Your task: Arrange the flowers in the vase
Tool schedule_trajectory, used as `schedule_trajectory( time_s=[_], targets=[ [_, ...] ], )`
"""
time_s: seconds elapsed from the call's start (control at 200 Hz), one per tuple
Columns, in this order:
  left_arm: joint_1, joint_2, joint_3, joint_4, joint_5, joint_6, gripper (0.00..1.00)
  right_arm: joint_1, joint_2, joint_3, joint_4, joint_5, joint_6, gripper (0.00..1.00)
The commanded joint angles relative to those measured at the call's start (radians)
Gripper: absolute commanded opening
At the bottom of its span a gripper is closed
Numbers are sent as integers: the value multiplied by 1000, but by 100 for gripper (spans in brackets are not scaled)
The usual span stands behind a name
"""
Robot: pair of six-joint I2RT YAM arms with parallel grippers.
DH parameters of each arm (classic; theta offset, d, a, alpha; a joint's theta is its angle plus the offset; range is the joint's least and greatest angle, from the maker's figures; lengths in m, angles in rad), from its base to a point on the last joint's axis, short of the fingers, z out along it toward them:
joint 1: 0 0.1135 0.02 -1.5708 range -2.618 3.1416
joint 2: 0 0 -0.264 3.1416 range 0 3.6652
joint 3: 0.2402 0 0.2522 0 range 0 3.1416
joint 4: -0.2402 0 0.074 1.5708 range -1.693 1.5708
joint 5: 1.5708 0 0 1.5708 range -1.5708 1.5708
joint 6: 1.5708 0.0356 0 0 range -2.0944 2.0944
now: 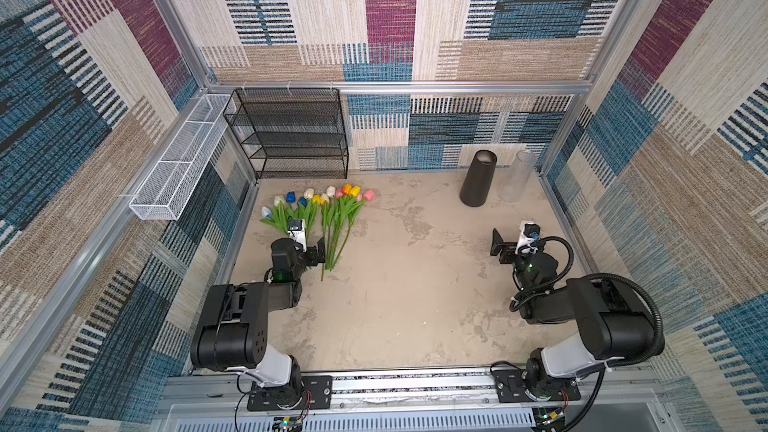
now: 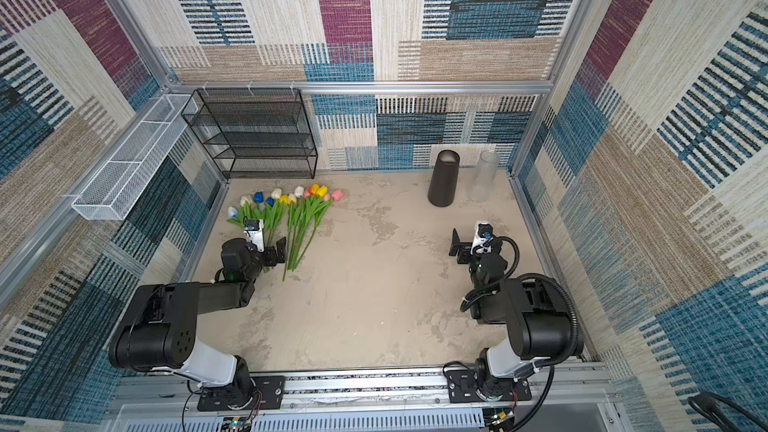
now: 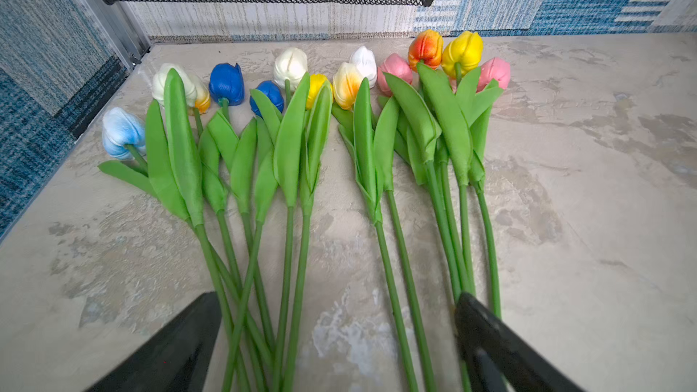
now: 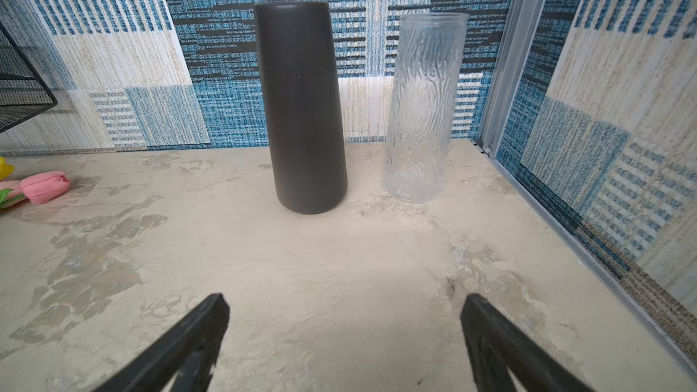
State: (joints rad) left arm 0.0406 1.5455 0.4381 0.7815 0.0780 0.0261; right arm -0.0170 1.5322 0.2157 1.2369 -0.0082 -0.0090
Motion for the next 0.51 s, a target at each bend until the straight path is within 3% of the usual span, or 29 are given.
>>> schedule_trajectory(
  time_s=[0.0, 0.501],
  targets=[
    [-1, 1, 1, 19, -6, -2, 100, 1, -1, 2, 30, -9, -6, 100],
    [5, 0, 4, 16, 5, -6, 99, -1, 4, 13, 15, -15, -5, 100]
  ],
)
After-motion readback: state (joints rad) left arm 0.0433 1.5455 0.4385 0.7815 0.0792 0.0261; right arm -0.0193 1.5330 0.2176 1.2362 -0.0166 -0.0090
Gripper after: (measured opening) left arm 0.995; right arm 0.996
